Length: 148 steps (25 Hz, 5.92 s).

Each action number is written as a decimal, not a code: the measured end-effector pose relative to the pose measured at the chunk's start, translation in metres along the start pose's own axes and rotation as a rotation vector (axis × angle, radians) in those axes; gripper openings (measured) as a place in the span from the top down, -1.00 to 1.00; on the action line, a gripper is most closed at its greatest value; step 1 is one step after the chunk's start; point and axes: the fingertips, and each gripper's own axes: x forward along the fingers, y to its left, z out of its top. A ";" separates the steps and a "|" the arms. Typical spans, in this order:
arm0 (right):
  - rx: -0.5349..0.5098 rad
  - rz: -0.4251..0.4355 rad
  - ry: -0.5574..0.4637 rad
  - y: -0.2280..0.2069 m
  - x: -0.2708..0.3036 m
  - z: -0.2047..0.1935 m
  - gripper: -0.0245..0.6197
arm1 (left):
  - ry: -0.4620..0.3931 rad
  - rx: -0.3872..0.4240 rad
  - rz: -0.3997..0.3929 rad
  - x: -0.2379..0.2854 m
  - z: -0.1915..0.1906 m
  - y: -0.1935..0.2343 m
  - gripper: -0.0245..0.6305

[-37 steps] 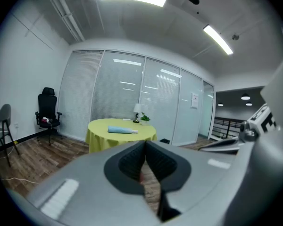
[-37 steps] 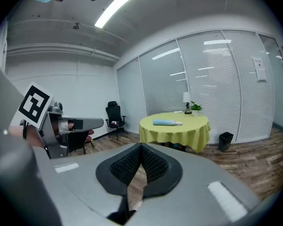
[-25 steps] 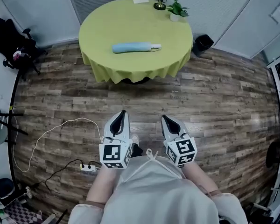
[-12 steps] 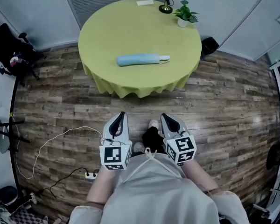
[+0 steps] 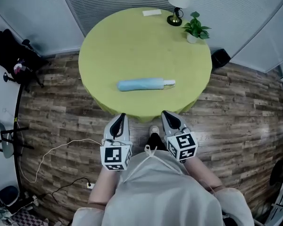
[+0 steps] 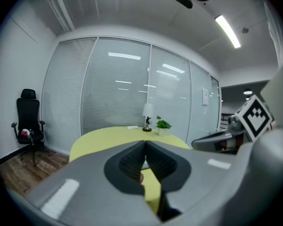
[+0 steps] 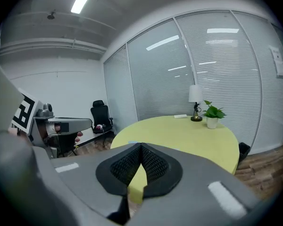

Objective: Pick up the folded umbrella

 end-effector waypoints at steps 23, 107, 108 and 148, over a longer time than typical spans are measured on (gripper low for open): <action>0.054 0.024 0.128 -0.144 0.148 0.021 0.92 | 0.389 0.228 -0.220 0.239 -0.054 0.010 0.82; 0.135 -0.156 0.095 -0.150 0.153 0.063 0.92 | 0.256 0.172 -0.313 0.285 0.010 0.035 0.04; 0.127 -0.144 0.092 -0.147 0.157 0.067 0.92 | 0.216 0.131 -0.292 0.281 0.018 0.040 0.04; -0.006 -0.014 0.022 -0.104 0.194 0.112 0.92 | -0.018 -0.094 -0.102 0.235 0.074 0.073 0.04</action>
